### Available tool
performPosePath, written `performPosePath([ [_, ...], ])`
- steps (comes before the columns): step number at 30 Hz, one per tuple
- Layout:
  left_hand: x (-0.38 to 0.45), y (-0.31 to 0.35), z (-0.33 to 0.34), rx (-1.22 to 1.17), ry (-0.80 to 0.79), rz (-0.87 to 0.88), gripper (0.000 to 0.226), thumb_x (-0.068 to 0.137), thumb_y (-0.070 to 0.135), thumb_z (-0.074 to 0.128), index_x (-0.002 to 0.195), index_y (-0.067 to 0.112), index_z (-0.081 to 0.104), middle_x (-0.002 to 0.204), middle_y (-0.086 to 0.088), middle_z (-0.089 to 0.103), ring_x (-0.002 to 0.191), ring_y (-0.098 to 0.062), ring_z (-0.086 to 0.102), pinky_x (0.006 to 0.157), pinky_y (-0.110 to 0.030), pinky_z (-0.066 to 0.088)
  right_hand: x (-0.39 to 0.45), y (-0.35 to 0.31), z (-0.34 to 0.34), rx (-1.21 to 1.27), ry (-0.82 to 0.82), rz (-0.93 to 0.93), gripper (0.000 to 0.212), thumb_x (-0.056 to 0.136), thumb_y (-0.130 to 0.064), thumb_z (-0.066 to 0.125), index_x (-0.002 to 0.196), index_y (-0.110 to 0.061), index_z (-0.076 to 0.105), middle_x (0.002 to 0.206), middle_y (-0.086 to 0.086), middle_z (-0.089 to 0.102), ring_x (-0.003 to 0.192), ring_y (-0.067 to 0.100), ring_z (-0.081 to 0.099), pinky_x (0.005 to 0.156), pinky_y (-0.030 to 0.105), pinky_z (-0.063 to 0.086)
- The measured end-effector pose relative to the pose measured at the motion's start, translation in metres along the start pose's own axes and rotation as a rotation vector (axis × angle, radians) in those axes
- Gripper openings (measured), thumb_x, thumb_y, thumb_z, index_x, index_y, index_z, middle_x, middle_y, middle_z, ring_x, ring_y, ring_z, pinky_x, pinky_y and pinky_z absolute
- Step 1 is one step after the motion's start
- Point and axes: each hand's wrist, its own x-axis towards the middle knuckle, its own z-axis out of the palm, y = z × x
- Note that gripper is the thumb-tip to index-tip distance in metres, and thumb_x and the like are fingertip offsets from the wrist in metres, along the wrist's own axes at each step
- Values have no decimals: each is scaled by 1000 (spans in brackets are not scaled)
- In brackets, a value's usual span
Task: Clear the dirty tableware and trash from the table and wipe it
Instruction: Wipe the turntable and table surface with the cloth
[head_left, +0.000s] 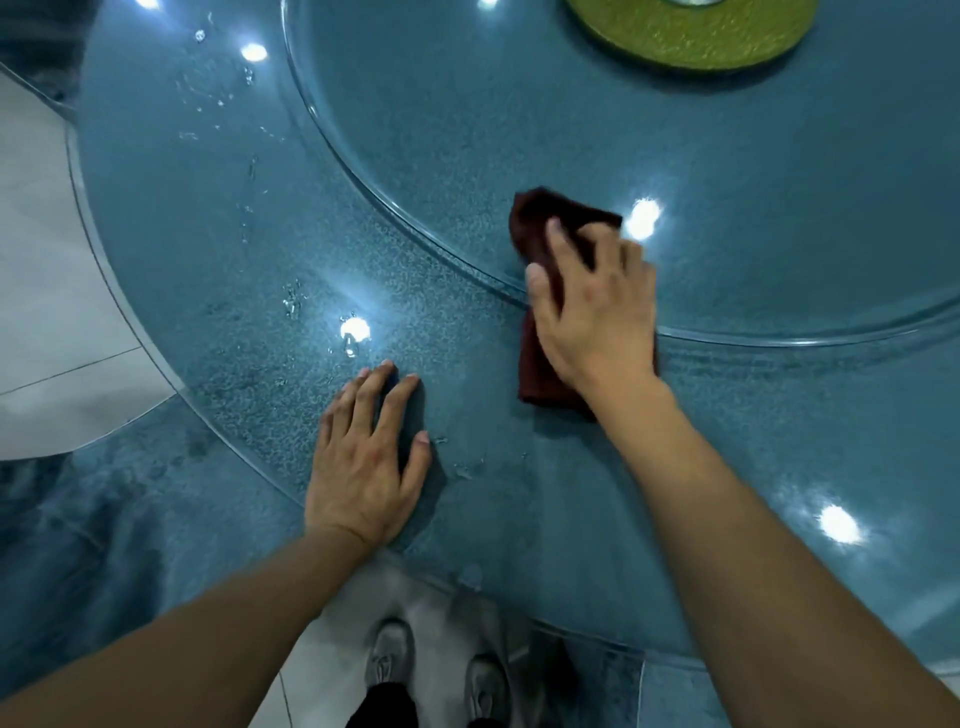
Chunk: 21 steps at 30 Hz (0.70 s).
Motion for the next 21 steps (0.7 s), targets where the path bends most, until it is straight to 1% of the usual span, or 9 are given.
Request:
performPosePath([
  [2,0,0,0,-1,4,7,59,96,45,37,149,20,43,158,-7,36,148,-31,31,121,-50,25,-7,8,17,-153,-217,-125,63,95,-52,34,150,-22,44,148,14,45,125,37,44,99,50,35],
  [4,1,0,1,-5,10,8,59,95,44,38,149,20,44,157,-8,37,147,-32,32,121,-50,25,-12,29,20,-214,-296,-259,71,90,-48,43,156,-25,31,156,11,36,131,35,39,102,50,33],
  [6,1,1,1,-6,15,2,60,94,43,39,149,19,44,157,-8,38,147,-32,33,120,-50,26,-5,47,19,-226,-259,-314,72,88,-36,57,155,-25,33,154,9,40,127,36,43,99,49,35],
  [8,0,3,0,-13,13,-3,60,93,43,40,149,20,44,157,-8,38,147,-32,32,120,-50,26,-2,48,28,-261,-155,-302,66,88,-24,63,151,-23,42,143,8,50,118,36,50,93,49,39],
  [11,-1,3,0,-10,15,-2,61,93,43,40,149,19,44,157,-8,38,147,-31,31,121,-50,26,-7,39,44,-298,-15,-337,58,87,-10,62,144,-15,51,120,9,59,99,35,54,83,47,41],
  [15,-1,4,0,-2,14,-6,61,92,44,41,148,19,44,158,-8,37,148,-31,31,121,-50,26,-9,42,44,-295,96,-459,43,92,-9,58,135,-12,59,102,8,59,88,31,47,73,44,36],
  [18,-1,2,0,1,-1,-7,62,93,46,40,150,20,42,159,-6,35,149,-30,28,122,-50,24,-19,33,45,-206,81,-540,22,93,-13,57,112,-12,68,92,7,58,86,29,47,68,42,41],
  [19,-2,2,0,2,-6,-6,62,93,46,40,150,20,41,159,-6,34,149,-30,28,122,-49,24,-22,27,46,-188,51,-498,17,91,-12,59,104,-12,69,91,8,58,85,29,51,67,41,42],
  [21,-2,3,-2,-4,-11,-8,63,92,46,40,150,21,41,159,-6,34,149,-29,27,123,-48,22,-29,14,43,-167,1,-334,11,85,-9,67,96,-11,69,91,9,59,83,32,56,66,41,44],
])
